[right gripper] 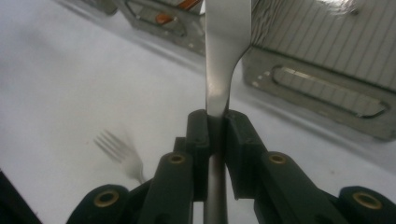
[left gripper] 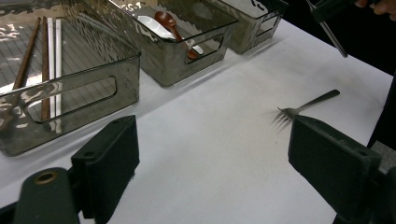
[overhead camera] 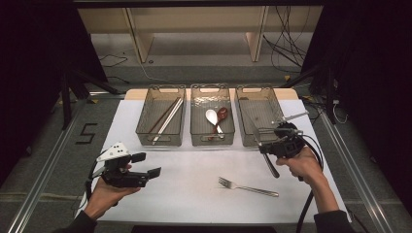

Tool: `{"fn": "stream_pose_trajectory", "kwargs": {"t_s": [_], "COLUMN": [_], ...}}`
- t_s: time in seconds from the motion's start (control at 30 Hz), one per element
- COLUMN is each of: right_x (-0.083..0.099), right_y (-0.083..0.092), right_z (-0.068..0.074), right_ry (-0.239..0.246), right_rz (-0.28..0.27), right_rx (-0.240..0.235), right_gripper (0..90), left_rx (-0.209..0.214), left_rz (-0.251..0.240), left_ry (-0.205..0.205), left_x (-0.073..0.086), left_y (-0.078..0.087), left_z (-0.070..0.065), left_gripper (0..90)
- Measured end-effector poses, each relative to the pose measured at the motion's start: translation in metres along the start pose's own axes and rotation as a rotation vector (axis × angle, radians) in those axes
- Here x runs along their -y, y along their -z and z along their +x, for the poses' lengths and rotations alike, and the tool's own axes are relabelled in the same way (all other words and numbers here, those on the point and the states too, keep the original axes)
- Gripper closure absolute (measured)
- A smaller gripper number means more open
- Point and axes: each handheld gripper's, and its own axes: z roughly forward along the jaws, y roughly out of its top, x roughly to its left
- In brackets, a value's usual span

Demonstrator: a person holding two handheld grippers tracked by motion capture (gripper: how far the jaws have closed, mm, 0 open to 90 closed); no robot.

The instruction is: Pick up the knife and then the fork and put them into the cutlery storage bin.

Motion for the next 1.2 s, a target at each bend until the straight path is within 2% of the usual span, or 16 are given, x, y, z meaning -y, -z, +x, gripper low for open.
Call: {"fn": "stream_pose_trajectory", "kwargs": {"t_s": [0.4, 0.7, 1.2], "right_x": [-0.035, -0.062, -0.098], "right_y": [-0.004, 0.001, -0.008], "right_z": [-0.018, -0.03, -0.052], "right_ry": [-0.058, -0.093, -0.164], "right_rz": [-0.036, -0.075, -0.094], "right_rx": [0.041, 0.076, 0.108], "right_gripper": [81.0, 80.9, 80.9], "left_rx": [-0.003, -0.004, -0.002], "left_rz": [-0.004, -0.015, -0.014], "left_ry": [0.002, 0.006, 0.0], "left_x": [0.002, 0.002, 0.003], "left_y": [0.001, 0.003, 0.002], "left_z": [-0.002, -0.002, -0.001], "left_gripper": [15.7, 15.6, 15.6]}}
